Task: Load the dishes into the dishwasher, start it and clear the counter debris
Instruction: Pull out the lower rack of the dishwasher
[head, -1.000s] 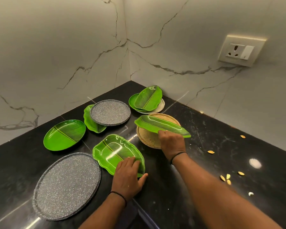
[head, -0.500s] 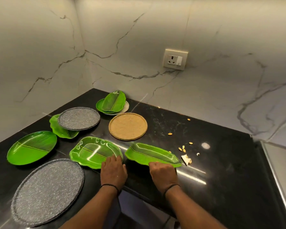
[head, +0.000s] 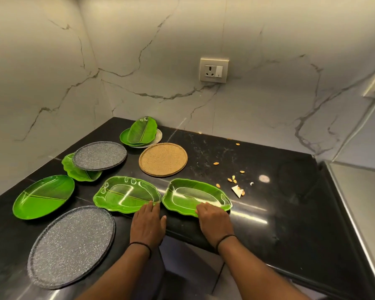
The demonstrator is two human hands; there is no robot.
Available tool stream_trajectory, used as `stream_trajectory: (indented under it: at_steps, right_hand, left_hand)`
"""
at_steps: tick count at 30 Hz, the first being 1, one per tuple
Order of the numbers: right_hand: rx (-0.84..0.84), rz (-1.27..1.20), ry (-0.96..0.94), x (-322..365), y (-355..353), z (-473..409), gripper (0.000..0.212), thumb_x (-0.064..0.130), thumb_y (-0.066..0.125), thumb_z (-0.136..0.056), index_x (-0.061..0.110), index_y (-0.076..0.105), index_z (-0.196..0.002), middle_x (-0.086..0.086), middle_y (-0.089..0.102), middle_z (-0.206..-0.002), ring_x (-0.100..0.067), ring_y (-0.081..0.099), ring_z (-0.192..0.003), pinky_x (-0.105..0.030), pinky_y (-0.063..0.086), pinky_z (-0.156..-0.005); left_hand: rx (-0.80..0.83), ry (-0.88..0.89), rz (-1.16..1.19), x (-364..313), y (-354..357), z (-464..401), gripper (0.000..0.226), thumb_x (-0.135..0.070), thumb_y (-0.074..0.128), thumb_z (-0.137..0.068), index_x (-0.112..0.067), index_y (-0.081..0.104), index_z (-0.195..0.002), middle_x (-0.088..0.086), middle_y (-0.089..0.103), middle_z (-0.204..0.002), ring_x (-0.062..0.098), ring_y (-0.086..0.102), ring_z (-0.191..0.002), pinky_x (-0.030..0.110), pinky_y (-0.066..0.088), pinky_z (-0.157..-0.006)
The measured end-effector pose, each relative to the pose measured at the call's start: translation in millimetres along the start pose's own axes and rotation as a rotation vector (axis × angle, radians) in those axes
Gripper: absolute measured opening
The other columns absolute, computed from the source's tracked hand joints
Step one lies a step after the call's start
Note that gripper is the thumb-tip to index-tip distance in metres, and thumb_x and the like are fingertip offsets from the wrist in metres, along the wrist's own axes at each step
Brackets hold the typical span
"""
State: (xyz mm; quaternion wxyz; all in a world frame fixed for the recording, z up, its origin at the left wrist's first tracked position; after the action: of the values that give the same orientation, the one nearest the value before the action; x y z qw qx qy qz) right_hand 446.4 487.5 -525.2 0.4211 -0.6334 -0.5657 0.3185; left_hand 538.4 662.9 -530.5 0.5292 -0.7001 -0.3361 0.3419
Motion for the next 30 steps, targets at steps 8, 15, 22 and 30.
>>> stream_trajectory:
  at_steps: [8,15,22,30]
  right_hand:
    - [-0.056,0.041,0.170,-13.9,-56.9,38.9,0.018,0.012,0.054,-0.070,0.020,0.069,-0.076,-0.001,0.066,-0.070,-0.022,0.063,-0.063,-0.029,0.051,-0.055]
    - [-0.011,0.183,0.513,-58.2,-135.0,211.8,0.011,0.030,0.055,-0.079,0.023,0.060,-0.072,0.001,0.057,-0.070,-0.022,0.057,-0.067,-0.033,0.042,-0.061]
    - [-0.058,0.309,0.816,-89.5,-217.4,380.8,0.038,0.039,0.041,-0.090,0.018,0.061,-0.065,-0.006,0.060,-0.064,-0.028,0.058,-0.061,-0.034,0.046,-0.054]
    - [0.031,0.271,1.091,-67.4,-281.9,587.7,0.035,0.034,0.043,-0.092,0.016,0.064,-0.071,-0.007,0.064,-0.072,-0.028,0.060,-0.067,-0.035,0.048,-0.061]
  left_hand:
    - [-0.093,0.184,0.119,-51.3,-46.2,8.1,0.032,-0.023,0.078,-0.071,-0.010,0.066,-0.097,0.011,0.064,-0.086,0.034,0.061,-0.078,0.039,0.050,-0.066]
    - [0.103,0.516,0.205,-184.4,-30.8,107.7,0.025,-0.025,0.073,-0.074,-0.014,0.065,-0.094,0.011,0.064,-0.089,0.035,0.061,-0.084,0.041,0.048,-0.070]
    - [0.202,0.756,0.291,-296.8,-32.1,219.0,0.027,-0.030,0.047,-0.094,-0.018,0.062,-0.113,0.003,0.060,-0.112,0.024,0.053,-0.106,0.035,0.040,-0.091]
    - [0.399,0.876,0.171,-384.7,-13.4,402.8,0.026,-0.029,0.040,-0.096,-0.016,0.059,-0.108,0.006,0.058,-0.114,0.028,0.052,-0.106,0.038,0.040,-0.087]
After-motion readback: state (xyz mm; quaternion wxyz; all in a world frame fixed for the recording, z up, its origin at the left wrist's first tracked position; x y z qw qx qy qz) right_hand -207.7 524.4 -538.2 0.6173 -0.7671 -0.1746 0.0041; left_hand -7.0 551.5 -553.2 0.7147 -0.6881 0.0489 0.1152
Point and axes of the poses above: each hand's wrist, its own z-axis away from the middle knuckle, its own y-axis out of the palm, x = y × z, the point moved 4 cm from there along -z, towards the middle knuckle
